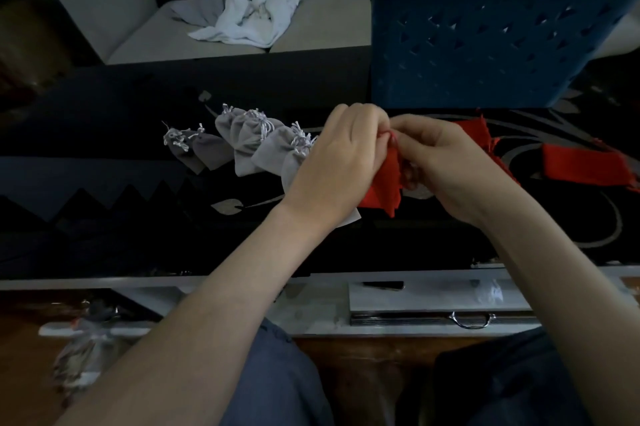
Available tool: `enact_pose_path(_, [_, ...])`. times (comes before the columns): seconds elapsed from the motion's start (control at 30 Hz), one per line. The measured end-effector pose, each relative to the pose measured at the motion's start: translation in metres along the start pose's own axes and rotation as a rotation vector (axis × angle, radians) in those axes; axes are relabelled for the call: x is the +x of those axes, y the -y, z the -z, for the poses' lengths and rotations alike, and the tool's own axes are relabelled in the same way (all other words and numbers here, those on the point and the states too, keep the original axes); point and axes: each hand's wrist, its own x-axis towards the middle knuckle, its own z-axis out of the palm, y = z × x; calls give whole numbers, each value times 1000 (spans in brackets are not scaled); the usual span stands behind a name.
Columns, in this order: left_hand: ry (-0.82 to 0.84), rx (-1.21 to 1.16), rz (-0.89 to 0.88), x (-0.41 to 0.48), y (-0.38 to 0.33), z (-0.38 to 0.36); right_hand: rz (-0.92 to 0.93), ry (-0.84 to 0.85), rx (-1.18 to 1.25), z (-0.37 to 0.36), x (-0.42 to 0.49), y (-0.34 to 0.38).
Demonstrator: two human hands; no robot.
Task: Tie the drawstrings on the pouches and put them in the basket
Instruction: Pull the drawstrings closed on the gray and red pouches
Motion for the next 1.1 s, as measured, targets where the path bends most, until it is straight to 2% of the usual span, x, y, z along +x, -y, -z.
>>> enact_pose_path(0.07, [-13, 9, 7, 0, 0, -1, 84, 14, -53, 2, -1, 1])
enact_pose_path(0.2, [-11, 36, 13, -2, 3, -2, 194, -65, -220, 2, -1, -1])
enact_pose_path(0.37, [24, -51, 101, -3, 2, -2, 260, -34, -153, -2, -4, 0])
enact_pose_path(0.67, [-40, 36, -72, -2, -1, 4, 119, 35, 168, 6, 3, -3])
enact_pose_path(0.9, [-2, 17, -93, -2, 3, 4, 55, 30, 198, 3, 2, -4])
enact_pose_path(0.97, [9, -18, -60, -4, 5, 4, 56, 24, 147, 4, 1, -3])
enact_pose_path(1.1, [63, -67, -21, -7, 11, 0, 121, -28, -190, 5, 0, 0])
